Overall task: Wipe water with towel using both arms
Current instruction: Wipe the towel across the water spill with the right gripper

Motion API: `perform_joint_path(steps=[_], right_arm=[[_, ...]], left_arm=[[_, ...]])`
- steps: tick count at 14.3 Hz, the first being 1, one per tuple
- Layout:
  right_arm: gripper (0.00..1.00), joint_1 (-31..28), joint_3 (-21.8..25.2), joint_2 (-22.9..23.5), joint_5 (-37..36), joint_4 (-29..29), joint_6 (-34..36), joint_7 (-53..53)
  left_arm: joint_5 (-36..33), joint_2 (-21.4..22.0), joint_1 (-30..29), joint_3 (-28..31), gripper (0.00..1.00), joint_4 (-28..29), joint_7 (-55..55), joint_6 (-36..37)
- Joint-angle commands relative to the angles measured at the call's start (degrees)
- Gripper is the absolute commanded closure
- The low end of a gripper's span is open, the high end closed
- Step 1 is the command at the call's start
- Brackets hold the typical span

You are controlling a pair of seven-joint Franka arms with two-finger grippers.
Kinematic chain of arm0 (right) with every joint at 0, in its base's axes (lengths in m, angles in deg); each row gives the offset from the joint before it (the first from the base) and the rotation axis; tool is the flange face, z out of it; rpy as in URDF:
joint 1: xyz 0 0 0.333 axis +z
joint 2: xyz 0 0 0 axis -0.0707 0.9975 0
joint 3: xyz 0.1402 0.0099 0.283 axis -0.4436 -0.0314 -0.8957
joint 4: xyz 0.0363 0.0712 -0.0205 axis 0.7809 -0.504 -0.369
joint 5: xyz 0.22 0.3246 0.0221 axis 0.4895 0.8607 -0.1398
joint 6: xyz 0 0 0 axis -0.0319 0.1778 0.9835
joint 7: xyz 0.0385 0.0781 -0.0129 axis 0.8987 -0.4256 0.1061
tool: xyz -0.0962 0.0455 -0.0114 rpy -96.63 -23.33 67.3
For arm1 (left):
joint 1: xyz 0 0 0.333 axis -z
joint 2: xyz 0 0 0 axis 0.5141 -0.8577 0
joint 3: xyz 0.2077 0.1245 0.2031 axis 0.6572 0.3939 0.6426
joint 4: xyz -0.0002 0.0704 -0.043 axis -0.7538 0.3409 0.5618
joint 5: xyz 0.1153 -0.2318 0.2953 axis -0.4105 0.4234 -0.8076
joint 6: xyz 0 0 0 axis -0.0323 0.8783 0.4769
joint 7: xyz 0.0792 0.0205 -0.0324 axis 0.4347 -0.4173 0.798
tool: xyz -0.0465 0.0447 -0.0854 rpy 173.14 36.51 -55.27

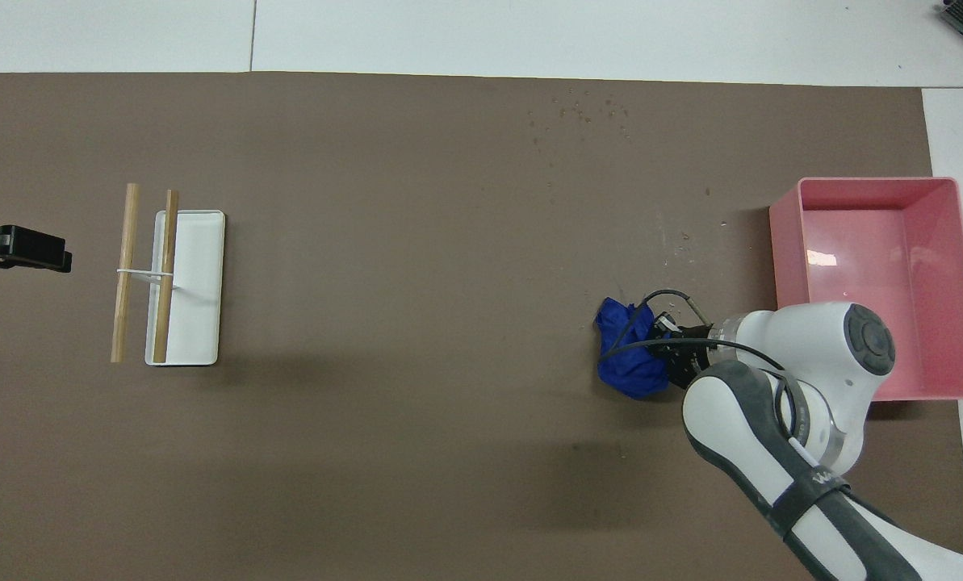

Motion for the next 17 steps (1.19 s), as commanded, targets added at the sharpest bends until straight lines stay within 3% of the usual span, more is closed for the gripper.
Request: perform_joint_path(steps=[1,6,9,13,17], right_arm=[[1.00,1.39,-0.46,0.75,-0.10,-1.41,0.73,1.09],[1.00,0.17,0.06,7.16,-0.36,17.20,4.05,0.91],[1.00,-1.24,0.15,11.99,-1.67,30.73,10.46,-3.48],[1.00,-3.16,0.07,18.42,-11.24,50.60,22.66,-8.05],[1.00,-6.50,0.07,14.92,-16.00,53.46,30.59,-7.18]], left_arm=[[0.49,1.57,2.95,2.68,0.00,1.55,0.98,-0.19],[0.49,1.65,2.86,2.68,0.00,1.63,0.90,0.07],[0.49,1.74,2.24,2.68,0.00,1.63,0.81,-0.28],[0.49,1.74,2.16,2.68,0.00,1.63,0.90,-0.89],[0.49,1.74,2.07,2.68,0.00,1.55,0.54,-0.81]])
